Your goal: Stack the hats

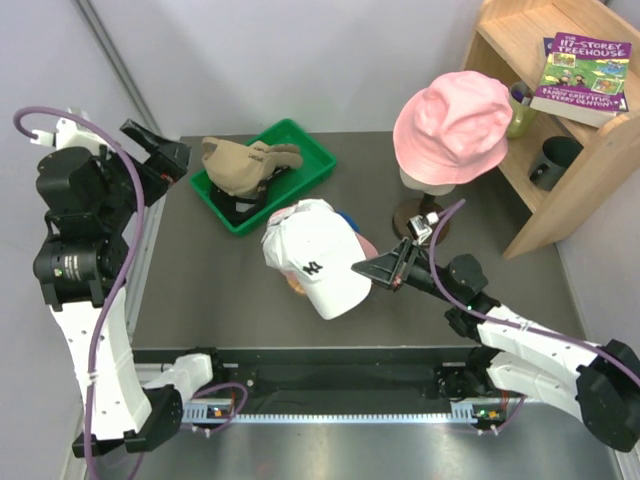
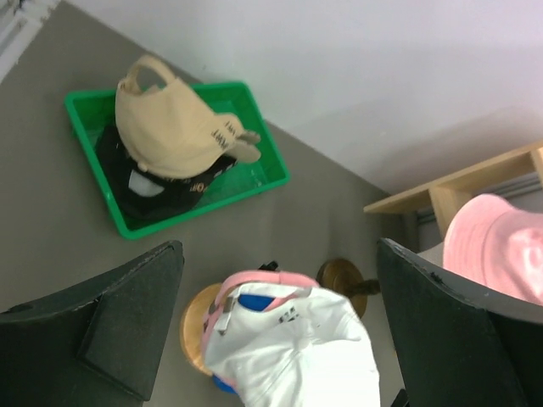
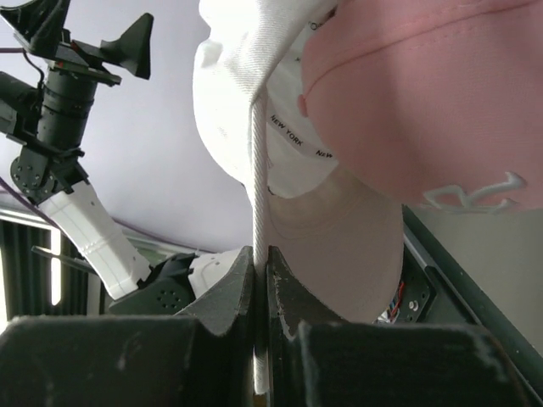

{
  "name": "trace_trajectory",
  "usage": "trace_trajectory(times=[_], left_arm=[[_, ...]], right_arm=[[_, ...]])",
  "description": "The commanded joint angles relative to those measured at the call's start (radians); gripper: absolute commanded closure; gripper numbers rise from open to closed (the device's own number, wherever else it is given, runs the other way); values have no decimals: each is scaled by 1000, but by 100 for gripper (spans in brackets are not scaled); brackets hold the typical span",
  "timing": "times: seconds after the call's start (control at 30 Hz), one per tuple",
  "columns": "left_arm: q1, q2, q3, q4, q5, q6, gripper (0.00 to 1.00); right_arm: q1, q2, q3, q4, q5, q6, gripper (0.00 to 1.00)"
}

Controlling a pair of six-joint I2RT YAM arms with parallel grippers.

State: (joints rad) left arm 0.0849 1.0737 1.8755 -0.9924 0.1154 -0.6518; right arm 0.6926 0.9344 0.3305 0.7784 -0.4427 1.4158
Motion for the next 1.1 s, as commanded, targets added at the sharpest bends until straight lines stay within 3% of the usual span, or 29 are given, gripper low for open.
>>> trace_trajectory(times=[0.0,0.17,0.33,0.57,0.83,1.07], left_arm=[[-1,-38,-134,73,42,-11,1],[-4,-90,-391,187,102,-43,1],[-11,-127,-590,265,161,-57,2],[-82,-139,-737,400,224,-55,11],[-296,-68,-817,598,201,-60,23],[-320,21,-816,629,167,35,30]], right_arm=[[-42,0,-44,65,-25,26,100],[-74,49,-131,194,-33,81,100],[-134,49,-176,213,-21,106,100],[-173,98,-150,217,-51,94,90],[-194,115,-79,83,-109,-11,82],[-208,112,-61,41,-105,-66,79]])
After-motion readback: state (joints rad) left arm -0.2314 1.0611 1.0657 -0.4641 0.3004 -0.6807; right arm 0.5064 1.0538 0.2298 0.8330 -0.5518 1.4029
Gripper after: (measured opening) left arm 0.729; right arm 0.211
